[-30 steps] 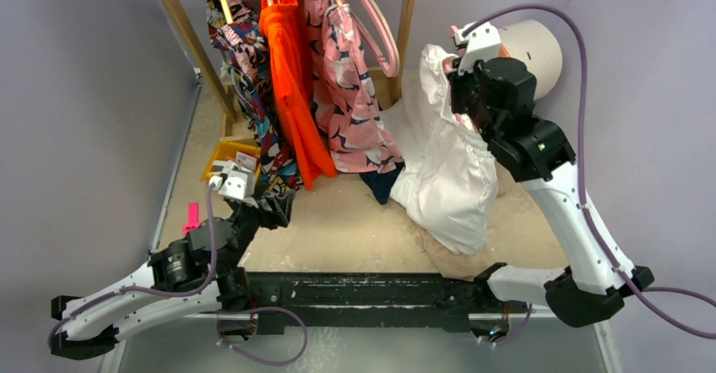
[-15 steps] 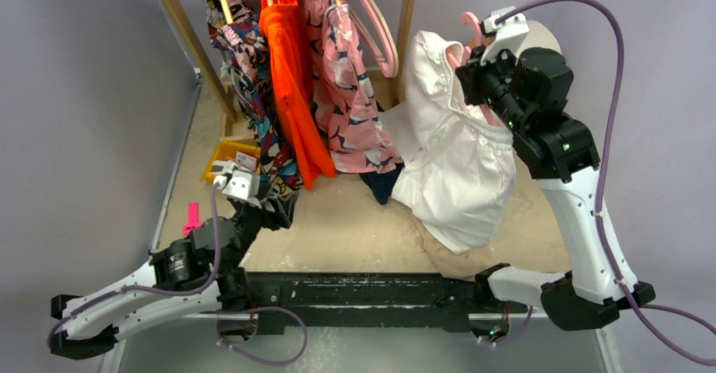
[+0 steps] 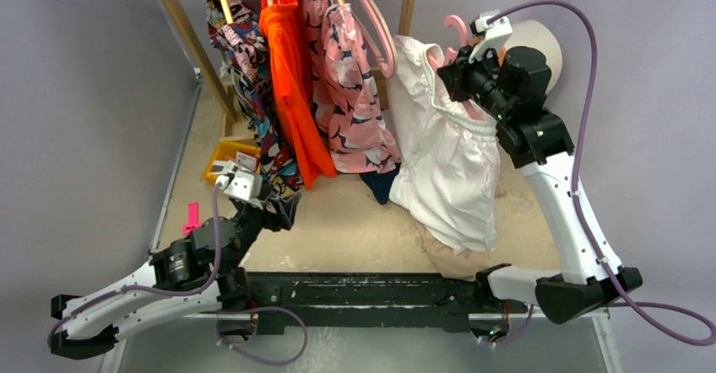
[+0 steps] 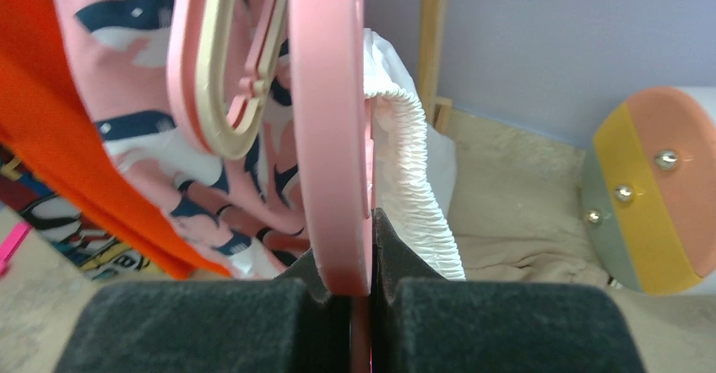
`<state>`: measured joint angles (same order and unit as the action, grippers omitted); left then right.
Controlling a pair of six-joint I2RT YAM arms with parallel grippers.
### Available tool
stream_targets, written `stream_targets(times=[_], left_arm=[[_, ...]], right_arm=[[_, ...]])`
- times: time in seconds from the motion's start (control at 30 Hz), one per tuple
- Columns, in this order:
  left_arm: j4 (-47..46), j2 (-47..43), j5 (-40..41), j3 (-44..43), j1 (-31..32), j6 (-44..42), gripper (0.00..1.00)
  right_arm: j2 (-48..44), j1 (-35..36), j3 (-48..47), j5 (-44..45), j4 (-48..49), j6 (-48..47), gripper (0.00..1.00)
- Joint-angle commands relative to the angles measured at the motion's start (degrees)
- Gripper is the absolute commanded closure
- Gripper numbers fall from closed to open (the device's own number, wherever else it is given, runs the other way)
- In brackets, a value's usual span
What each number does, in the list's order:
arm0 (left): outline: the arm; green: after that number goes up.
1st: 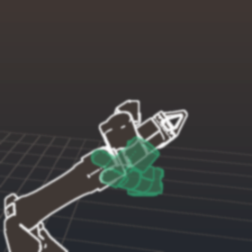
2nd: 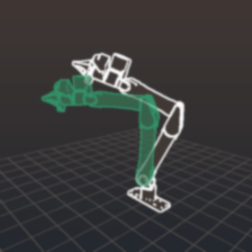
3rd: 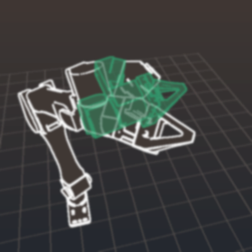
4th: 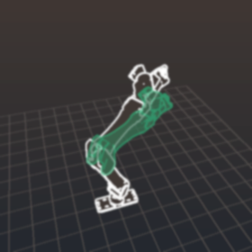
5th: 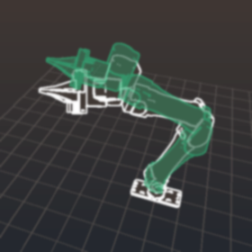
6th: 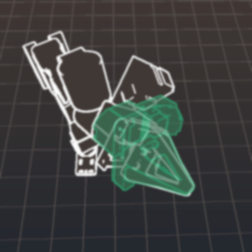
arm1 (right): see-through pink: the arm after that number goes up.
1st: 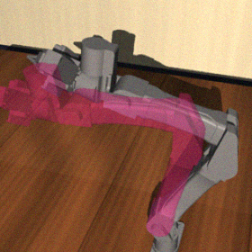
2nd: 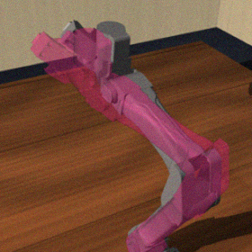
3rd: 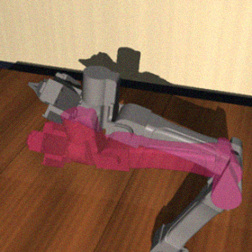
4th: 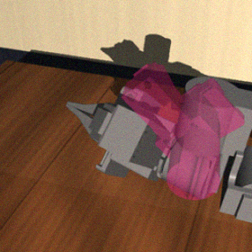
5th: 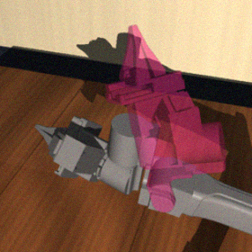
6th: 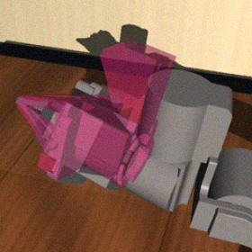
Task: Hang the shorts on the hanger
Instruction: Place the hanger at the clothesline.
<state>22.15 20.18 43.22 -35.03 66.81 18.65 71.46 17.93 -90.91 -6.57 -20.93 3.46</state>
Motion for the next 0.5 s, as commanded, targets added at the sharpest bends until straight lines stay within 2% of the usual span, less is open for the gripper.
stream_targets(times=[0.0,0.2,0.47], left_arm=[[-1.1,0.6,-0.2,-2.0,-0.1,-0.9,0.33],[-0.9,1.8,1.2,-2.1,-0.1,-1.5,0.33],[-0.6,2.1,3.8,-2.0,-0.1,-2.1,0.33]], right_arm=[[-0.1,-0.3,-0.4,6.6,10.5,-0.3,1.00],[1.7,-0.3,-2.2,10.1,15.7,-1.3,1.00],[6.4,-0.3,-11.0,1.6,15.9,-0.4,1.00]])
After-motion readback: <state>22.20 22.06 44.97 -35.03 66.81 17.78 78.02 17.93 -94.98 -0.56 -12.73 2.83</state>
